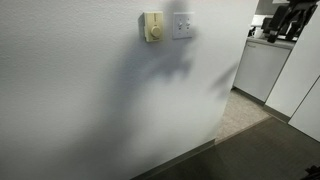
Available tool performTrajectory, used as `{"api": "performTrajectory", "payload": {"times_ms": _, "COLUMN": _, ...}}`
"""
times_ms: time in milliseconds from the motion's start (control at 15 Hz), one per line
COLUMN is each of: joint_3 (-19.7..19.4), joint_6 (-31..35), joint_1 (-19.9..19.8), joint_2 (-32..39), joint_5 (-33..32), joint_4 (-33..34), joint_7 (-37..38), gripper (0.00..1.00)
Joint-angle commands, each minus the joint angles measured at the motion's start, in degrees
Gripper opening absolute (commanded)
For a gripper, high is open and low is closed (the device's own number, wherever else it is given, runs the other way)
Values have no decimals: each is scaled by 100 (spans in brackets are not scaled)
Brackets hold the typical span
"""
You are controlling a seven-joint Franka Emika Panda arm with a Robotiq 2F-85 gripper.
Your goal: Turn off the right light switch and then the left light switch, turn the right light switch back on
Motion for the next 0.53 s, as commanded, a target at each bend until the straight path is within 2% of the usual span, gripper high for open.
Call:
{"api": "performTrajectory", "payload": {"times_ms": 0, "joint_3": 54, "joint_6": -151, "joint_1": 30, "joint_2": 251, "joint_5": -134, "joint_4": 293, "joint_7": -234, "gripper": 100}}
{"api": "performTrajectory", "payload": {"times_ms": 467, "joint_3": 288, "joint_6": -640, "joint_1": 196, "joint_2": 853, "joint_5": -892, "joint_4": 1037, "joint_7": -828, "gripper": 100}}
